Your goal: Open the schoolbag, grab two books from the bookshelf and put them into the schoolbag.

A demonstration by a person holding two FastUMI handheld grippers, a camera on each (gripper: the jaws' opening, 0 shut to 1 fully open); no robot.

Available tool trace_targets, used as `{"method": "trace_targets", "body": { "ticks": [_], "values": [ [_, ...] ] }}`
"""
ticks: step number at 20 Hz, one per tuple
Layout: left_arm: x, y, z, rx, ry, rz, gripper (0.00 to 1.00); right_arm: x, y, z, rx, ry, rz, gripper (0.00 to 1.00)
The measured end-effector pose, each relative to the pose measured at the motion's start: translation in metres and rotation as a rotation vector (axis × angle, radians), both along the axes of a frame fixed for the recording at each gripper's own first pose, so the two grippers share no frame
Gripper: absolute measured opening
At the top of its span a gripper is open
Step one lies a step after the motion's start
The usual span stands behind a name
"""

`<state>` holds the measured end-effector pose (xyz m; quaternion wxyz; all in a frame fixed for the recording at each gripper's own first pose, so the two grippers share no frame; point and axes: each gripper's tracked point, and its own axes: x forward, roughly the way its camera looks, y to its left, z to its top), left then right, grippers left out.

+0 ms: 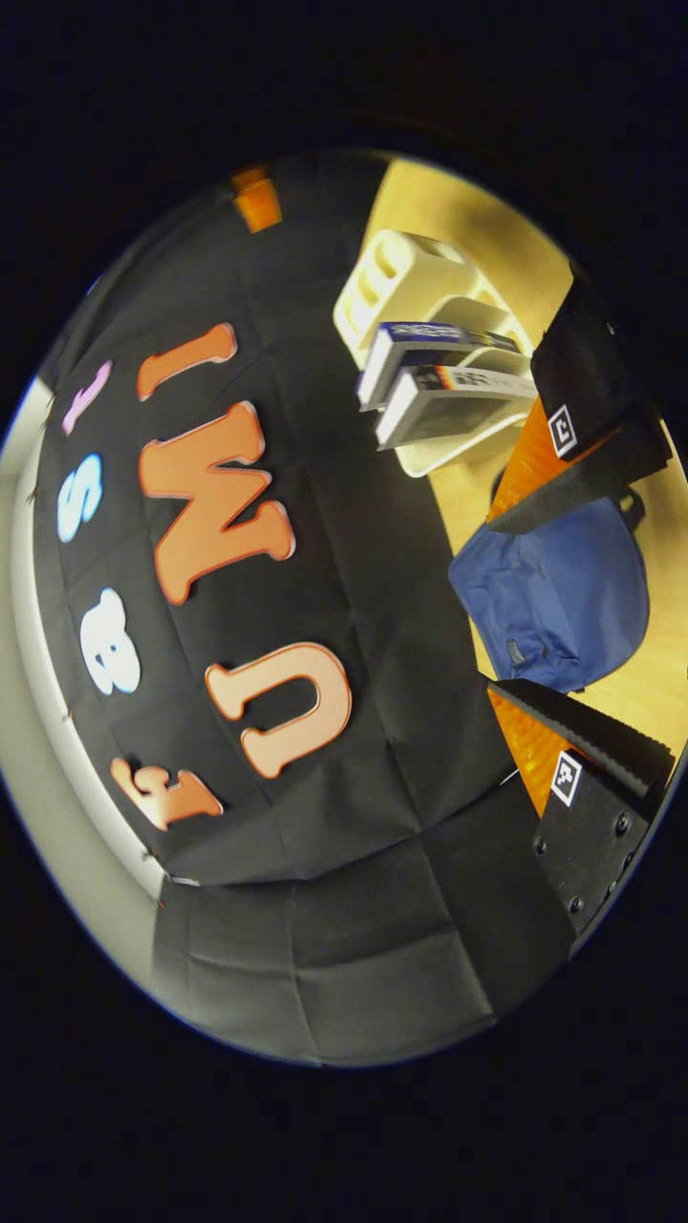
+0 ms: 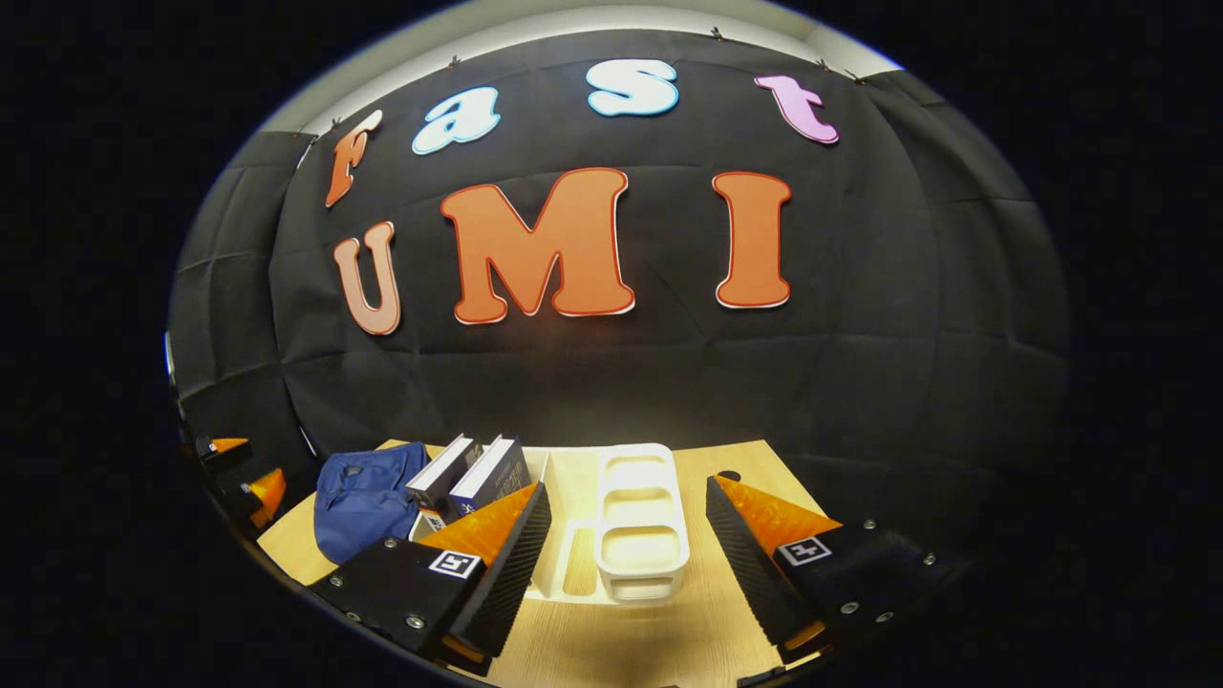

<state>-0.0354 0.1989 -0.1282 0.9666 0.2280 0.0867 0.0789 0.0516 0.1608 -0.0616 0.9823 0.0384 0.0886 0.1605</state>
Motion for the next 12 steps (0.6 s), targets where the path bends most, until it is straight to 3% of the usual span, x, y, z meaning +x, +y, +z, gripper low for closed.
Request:
{"method": "trace_targets", "body": {
  "ticks": [3, 5, 9, 12],
  "values": [
    [0.007, -0.004, -0.046, 0.103, 0.101, -0.092, 1.00, -0.006, 0.003, -0.001, -0.019, 0.003, -0.069, 0.97],
    [0.010, -0.010, -0.080, 0.151, 0.141, -0.155, 0.95, -0.012, 0.010, -0.003, -0.034, 0.019, -0.096, 0.96],
    [0.016, -0.009, -0.145, 0.361, 0.269, -0.264, 0.95, -0.023, 0.012, -0.008, -0.064, 0.048, -0.162, 0.97],
    [0.012, -0.009, -0.187, 0.412, 0.393, -0.348, 0.95, -0.029, 0.014, -0.014, -0.087, 0.069, -0.191, 0.97]
  ]
}}
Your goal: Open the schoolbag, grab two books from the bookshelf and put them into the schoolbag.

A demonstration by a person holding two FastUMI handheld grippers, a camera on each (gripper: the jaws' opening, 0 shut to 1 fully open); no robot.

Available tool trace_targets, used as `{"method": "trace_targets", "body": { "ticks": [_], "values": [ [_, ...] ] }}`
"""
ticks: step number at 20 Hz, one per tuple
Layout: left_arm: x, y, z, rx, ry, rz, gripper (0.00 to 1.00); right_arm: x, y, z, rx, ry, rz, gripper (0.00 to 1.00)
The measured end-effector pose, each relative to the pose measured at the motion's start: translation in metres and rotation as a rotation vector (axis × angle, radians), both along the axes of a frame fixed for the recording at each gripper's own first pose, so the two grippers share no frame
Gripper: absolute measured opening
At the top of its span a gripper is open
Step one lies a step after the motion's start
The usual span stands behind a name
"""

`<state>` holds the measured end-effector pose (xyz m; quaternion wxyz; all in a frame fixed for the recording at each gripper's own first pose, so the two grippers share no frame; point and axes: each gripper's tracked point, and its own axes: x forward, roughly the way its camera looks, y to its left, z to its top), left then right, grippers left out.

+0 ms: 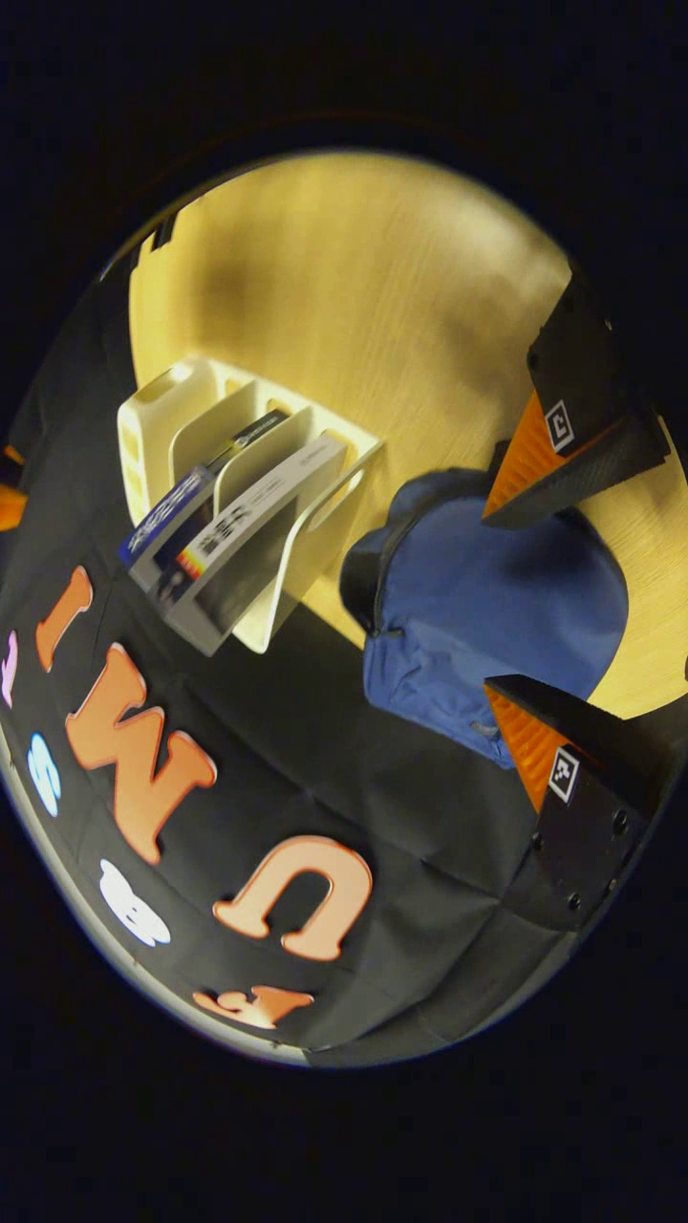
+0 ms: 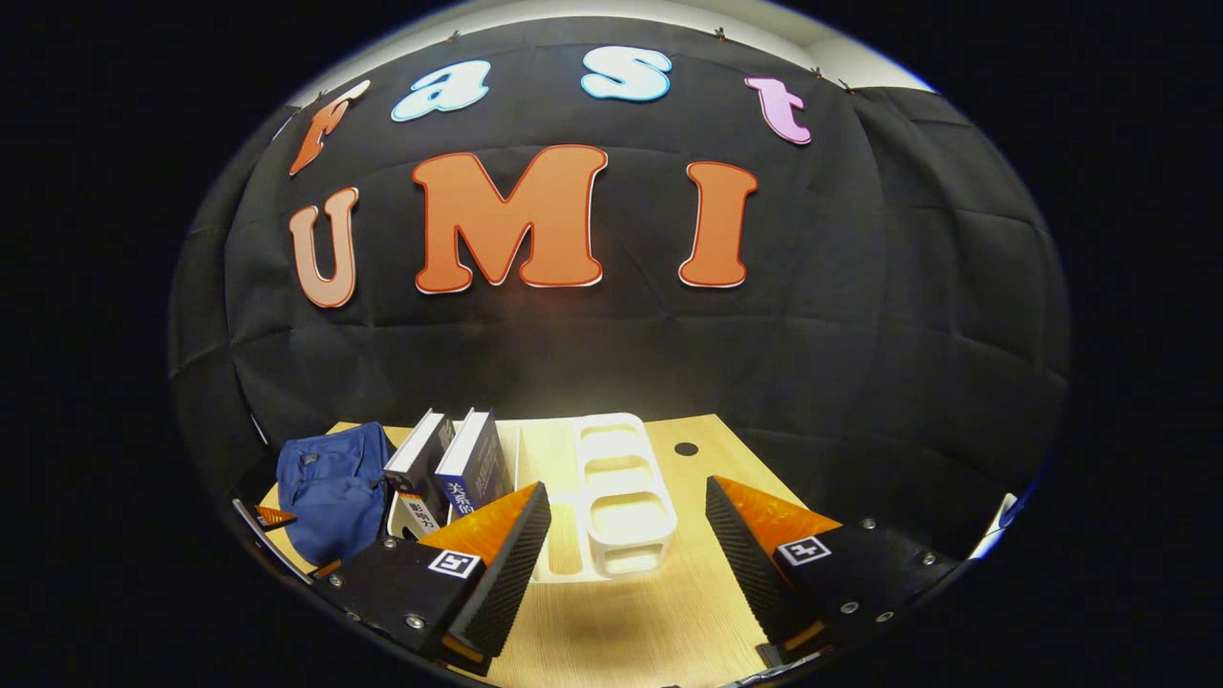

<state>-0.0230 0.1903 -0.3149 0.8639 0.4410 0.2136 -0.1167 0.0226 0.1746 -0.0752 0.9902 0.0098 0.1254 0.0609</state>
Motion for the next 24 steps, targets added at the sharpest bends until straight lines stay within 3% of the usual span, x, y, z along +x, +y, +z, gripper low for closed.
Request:
{"method": "trace_targets", "body": {
  "ticks": [3, 7, 10, 15, 17, 21, 24],
  "values": [
    [0.005, 0.000, -0.021, 0.058, 0.066, -0.015, 0.98, -0.002, 0.000, -0.003, -0.014, 0.015, -0.018, 0.97],
    [0.007, 0.010, -0.042, 0.061, 0.099, 0.051, 0.97, 0.000, 0.002, -0.006, 0.002, 0.033, -0.017, 1.00],
    [0.014, 0.013, -0.045, 0.094, 0.089, 0.073, 0.97, 0.000, 0.002, -0.006, 0.007, 0.039, -0.007, 0.97],
    [0.017, 0.019, -0.013, 0.112, 0.045, 0.102, 0.96, 0.003, 0.004, -0.014, 0.020, 0.058, 0.016, 0.97],
    [0.020, 0.025, -0.004, 0.090, 0.039, 0.131, 0.96, 0.005, 0.004, -0.016, 0.020, 0.061, 0.021, 0.97],
    [0.024, 0.035, -0.027, 0.048, 0.141, 0.218, 0.94, 0.006, 0.001, -0.019, 0.048, 0.076, 0.026, 0.97],
    [0.028, 0.025, -0.024, 0.072, 0.113, 0.196, 0.55, 0.008, -0.005, -0.017, 0.049, 0.074, 0.020, 0.97]
  ]
}}
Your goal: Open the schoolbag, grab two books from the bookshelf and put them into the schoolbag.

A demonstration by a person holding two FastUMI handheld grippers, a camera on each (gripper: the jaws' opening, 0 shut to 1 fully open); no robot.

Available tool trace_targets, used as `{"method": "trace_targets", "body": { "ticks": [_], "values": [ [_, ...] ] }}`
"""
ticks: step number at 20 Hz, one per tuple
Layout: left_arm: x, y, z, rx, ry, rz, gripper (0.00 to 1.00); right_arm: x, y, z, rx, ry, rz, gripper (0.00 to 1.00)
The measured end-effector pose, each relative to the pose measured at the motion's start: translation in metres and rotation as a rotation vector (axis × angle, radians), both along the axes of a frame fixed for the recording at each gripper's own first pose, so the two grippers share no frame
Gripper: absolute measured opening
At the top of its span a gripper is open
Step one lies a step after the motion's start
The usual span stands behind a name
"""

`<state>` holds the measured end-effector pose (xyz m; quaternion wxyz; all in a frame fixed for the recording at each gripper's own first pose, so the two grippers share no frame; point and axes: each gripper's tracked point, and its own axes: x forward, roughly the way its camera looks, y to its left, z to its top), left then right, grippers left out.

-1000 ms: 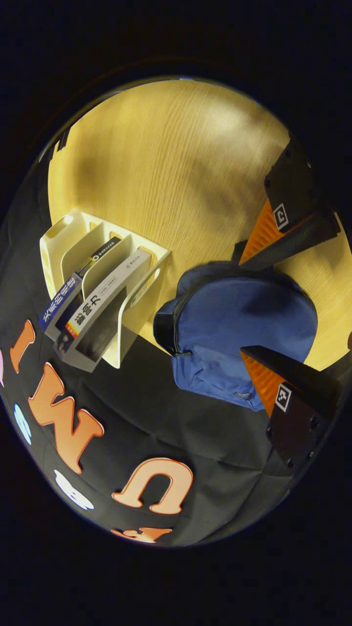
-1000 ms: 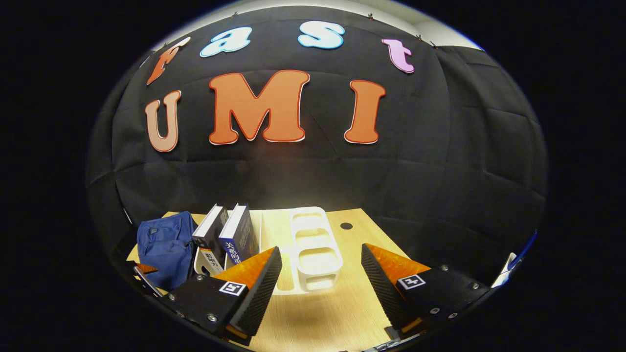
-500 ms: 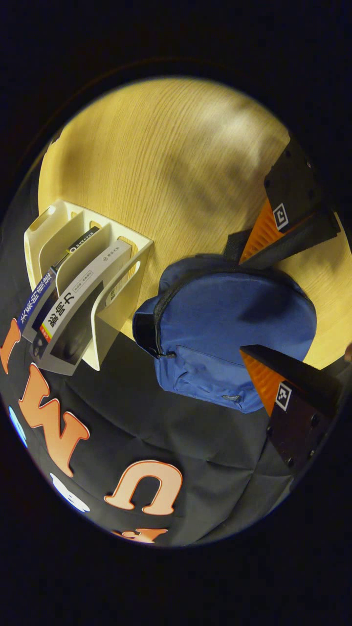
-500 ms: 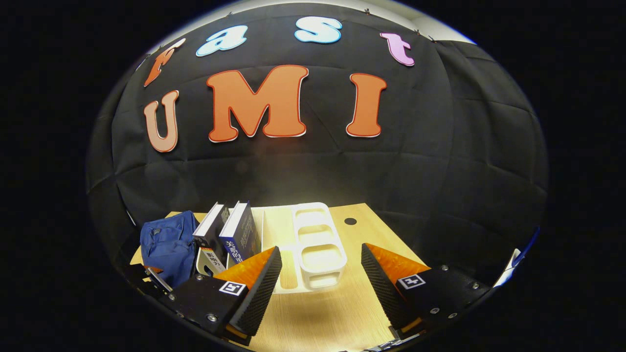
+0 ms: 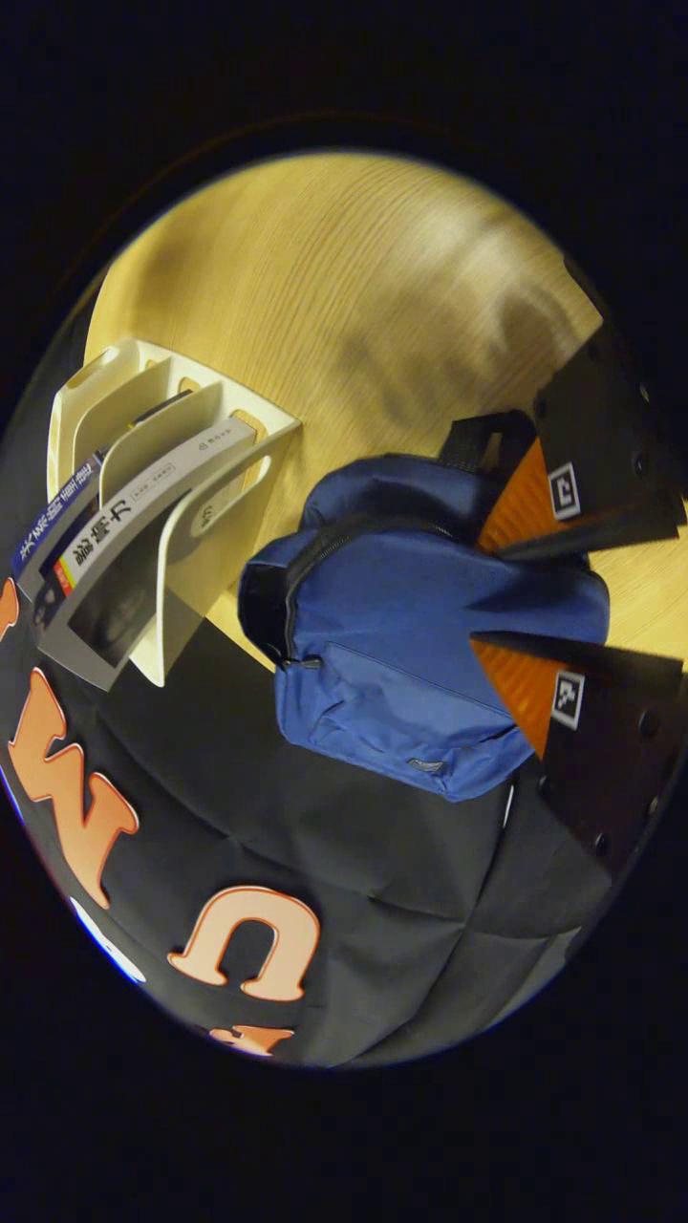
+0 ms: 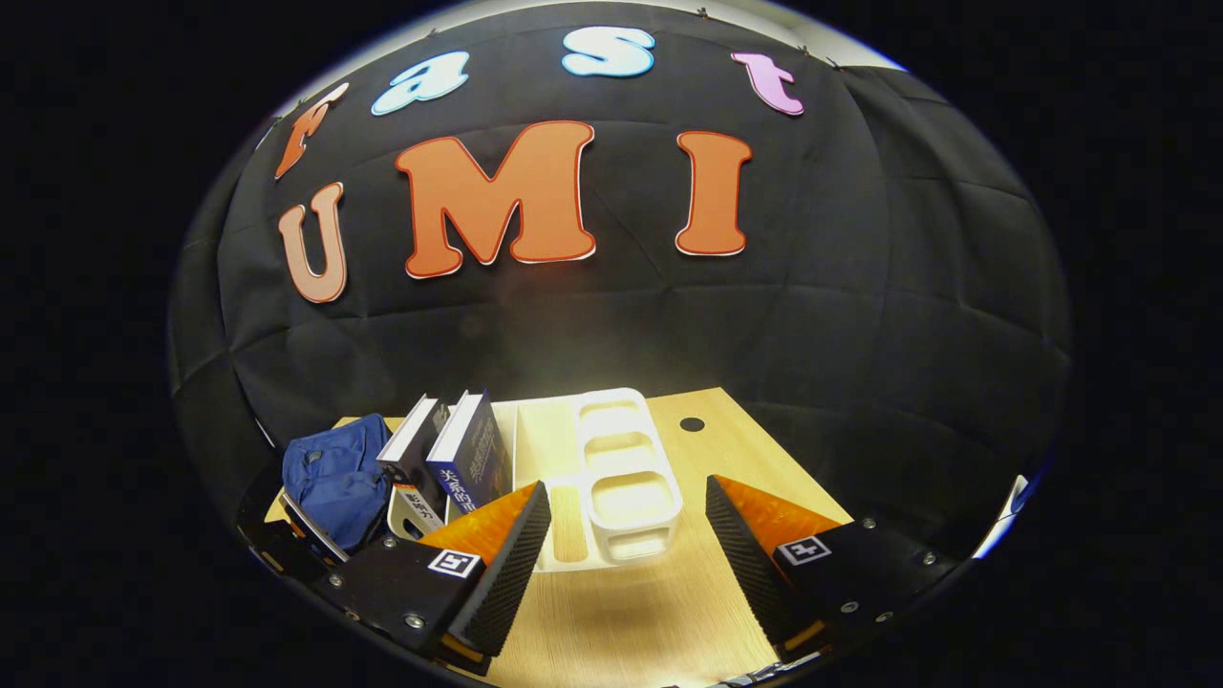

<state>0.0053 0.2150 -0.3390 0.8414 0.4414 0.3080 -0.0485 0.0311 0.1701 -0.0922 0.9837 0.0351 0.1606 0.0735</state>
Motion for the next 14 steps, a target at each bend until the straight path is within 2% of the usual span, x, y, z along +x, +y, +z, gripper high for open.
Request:
{"method": "trace_targets", "body": {
  "ticks": [2, 3, 4, 7, 8, 9, 11, 14],
  "values": [
    [-0.001, 0.000, -0.002, 0.026, 0.004, -0.012, 0.27, 0.002, -0.001, 0.000, 0.000, 0.000, 0.001, 0.97],
    [0.000, -0.003, -0.007, 0.010, 0.031, -0.025, 0.05, 0.002, -0.001, 0.000, 0.000, 0.001, 0.004, 0.97],
    [0.000, -0.009, -0.015, -0.014, 0.064, -0.050, 0.03, 0.002, 0.000, -0.001, -0.001, 0.001, 0.009, 0.97],
    [-0.001, -0.009, -0.016, -0.027, 0.126, -0.056, 0.00, 0.004, 0.001, -0.002, 0.004, 0.001, 0.020, 0.97],
    [0.001, -0.009, -0.015, -0.030, 0.142, -0.058, 0.09, 0.005, 0.001, -0.001, 0.011, 0.001, 0.023, 0.97],
    [0.001, -0.010, -0.013, -0.033, 0.161, -0.061, 0.01, 0.006, 0.001, -0.001, 0.023, 0.005, 0.024, 0.97],
    [-0.002, -0.012, -0.013, -0.050, 0.245, -0.079, 0.01, 0.006, 0.008, 0.004, 0.066, 0.012, 0.051, 0.97],
    [0.001, -0.013, 0.003, -0.112, 0.298, -0.134, 0.00, 0.004, 0.019, 0.006, 0.078, 0.012, 0.091, 0.97]
  ]
}}
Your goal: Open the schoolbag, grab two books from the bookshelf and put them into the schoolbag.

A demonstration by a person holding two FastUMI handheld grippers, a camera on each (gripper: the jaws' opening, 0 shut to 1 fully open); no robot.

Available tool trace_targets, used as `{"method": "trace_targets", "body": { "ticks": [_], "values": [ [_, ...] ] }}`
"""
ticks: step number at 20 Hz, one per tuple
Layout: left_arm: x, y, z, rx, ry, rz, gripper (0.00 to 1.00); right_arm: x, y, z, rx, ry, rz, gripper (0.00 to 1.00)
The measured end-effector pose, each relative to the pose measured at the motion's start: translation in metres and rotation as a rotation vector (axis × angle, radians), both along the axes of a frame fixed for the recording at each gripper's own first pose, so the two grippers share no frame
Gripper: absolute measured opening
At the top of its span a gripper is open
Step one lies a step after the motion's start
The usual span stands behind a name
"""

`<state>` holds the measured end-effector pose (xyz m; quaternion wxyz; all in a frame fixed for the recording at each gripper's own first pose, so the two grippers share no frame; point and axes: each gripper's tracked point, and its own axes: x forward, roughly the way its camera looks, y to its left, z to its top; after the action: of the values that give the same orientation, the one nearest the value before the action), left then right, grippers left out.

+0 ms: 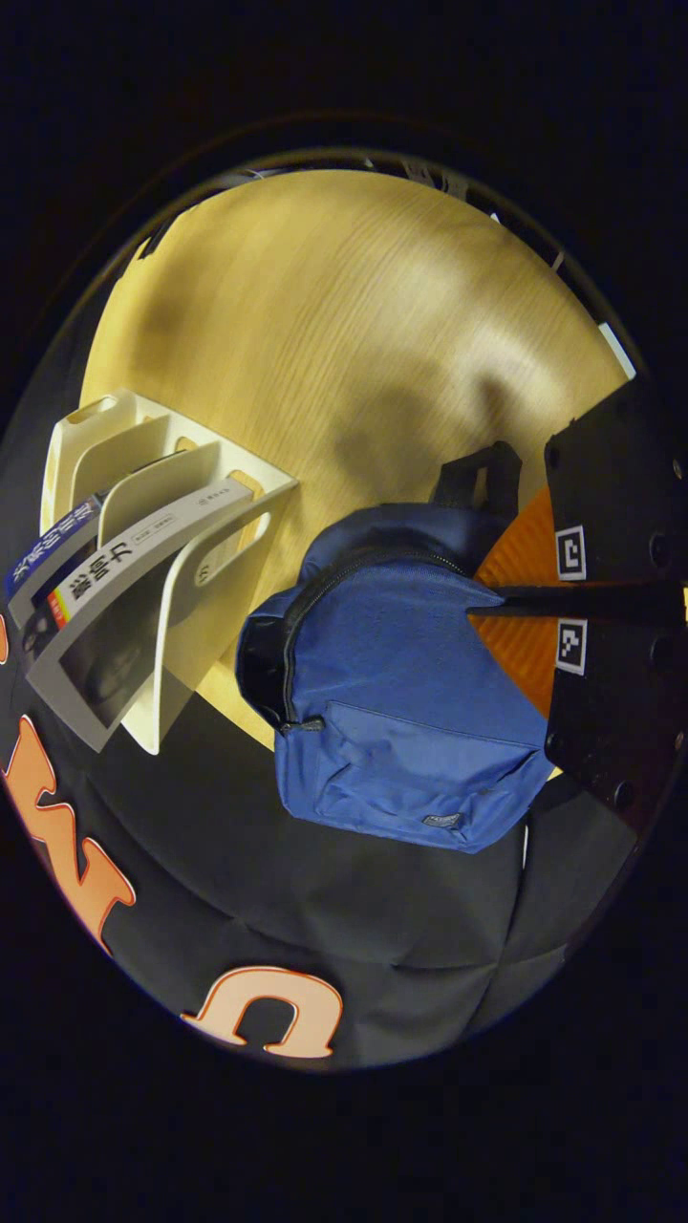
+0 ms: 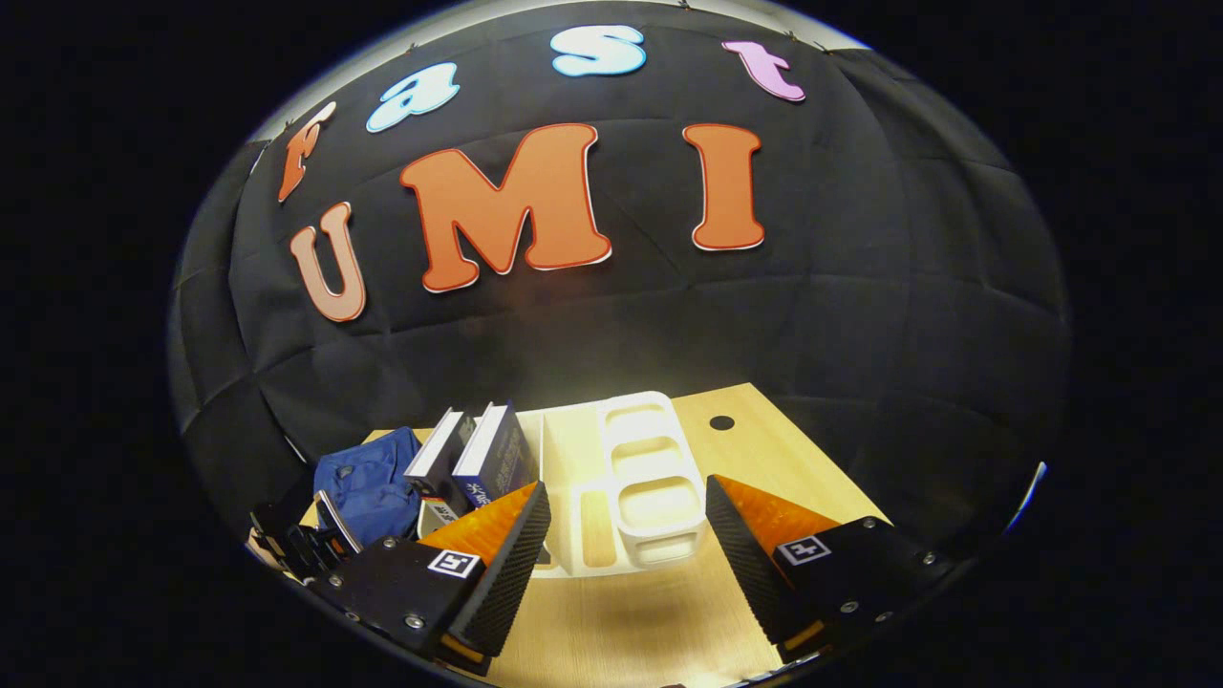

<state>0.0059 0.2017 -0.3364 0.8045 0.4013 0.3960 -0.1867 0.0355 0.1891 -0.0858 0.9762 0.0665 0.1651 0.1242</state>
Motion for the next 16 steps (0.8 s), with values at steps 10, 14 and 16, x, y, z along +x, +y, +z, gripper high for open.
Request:
{"method": "trace_targets", "body": {
  "ticks": [10, 14, 16],
  "values": [
    [0.010, 0.025, 0.064, -0.243, 0.259, -0.185, 0.01, -0.031, 0.045, 0.015, -0.115, -0.088, -0.175, 0.97],
    [0.027, 0.042, 0.105, -0.252, 0.228, -0.235, 0.01, -0.030, 0.070, 0.044, -0.105, -0.125, -0.153, 0.97],
    [0.042, 0.053, 0.126, -0.249, 0.184, -0.234, 0.01, -0.030, 0.079, 0.055, -0.105, -0.139, -0.140, 0.97]
  ]
}}
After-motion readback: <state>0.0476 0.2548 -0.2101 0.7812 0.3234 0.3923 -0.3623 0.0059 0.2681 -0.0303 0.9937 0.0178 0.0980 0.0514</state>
